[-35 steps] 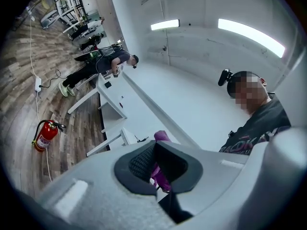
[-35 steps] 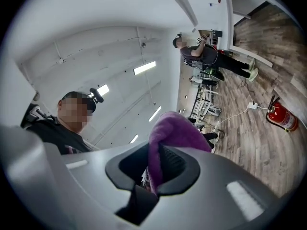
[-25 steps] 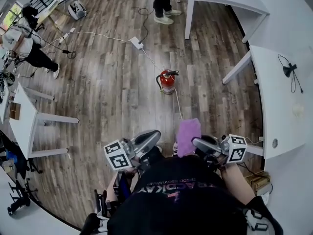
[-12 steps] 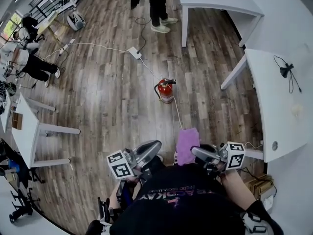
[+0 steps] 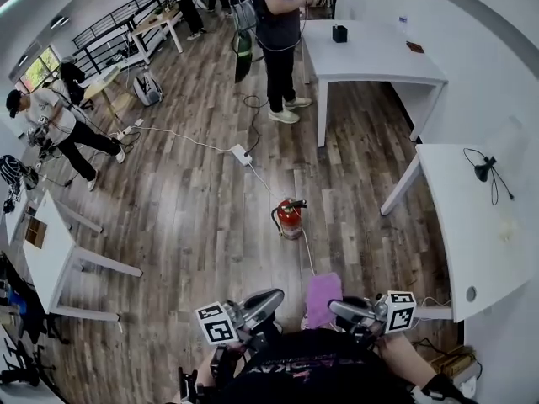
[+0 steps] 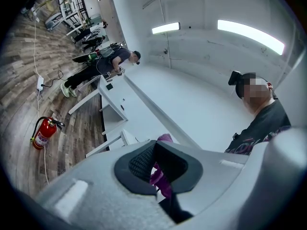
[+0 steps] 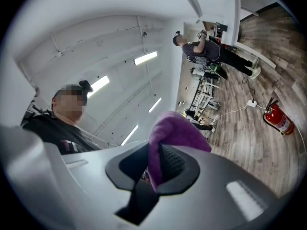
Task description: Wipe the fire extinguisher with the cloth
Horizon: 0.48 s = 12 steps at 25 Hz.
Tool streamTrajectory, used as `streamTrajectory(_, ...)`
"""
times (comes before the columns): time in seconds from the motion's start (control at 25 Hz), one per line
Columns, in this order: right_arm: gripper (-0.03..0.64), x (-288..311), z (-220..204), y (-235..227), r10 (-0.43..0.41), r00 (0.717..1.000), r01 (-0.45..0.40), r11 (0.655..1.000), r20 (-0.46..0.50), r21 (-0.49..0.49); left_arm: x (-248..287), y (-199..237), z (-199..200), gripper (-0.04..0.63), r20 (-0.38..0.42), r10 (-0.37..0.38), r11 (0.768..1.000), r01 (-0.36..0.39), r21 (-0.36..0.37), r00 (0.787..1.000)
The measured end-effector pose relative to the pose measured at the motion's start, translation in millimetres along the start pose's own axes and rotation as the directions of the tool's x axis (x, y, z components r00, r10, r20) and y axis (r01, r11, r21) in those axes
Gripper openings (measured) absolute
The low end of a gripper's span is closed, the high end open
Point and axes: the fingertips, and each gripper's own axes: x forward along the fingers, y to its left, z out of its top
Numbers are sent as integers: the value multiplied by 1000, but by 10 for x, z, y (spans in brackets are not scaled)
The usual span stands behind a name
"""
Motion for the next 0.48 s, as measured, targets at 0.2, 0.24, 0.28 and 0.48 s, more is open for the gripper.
streamTrajectory(0.2, 51, 14, -24, -2, 6, 1000, -6, 1000, -1, 1, -32, -15, -17, -3, 1, 2, 1000, -2, 3, 1000)
streamTrajectory(0.24, 51, 18, -26, -3, 5, 1000, -5, 1000, 0, 3, -47, -18, -12, -3, 4, 4, 1000, -4, 5, 1000)
streamTrajectory(0.28, 51, 25, -26, -2, 5, 1000, -5, 1000, 1, 3, -63, -23, -2, -3, 7, 7, 1000, -7, 8, 1000)
streamTrajectory(0.48, 51, 67, -31, 1, 15, 1000, -15, 1000, -10, 3, -131, -30, 45, -3, 21, 22, 1000, -22, 17, 1000)
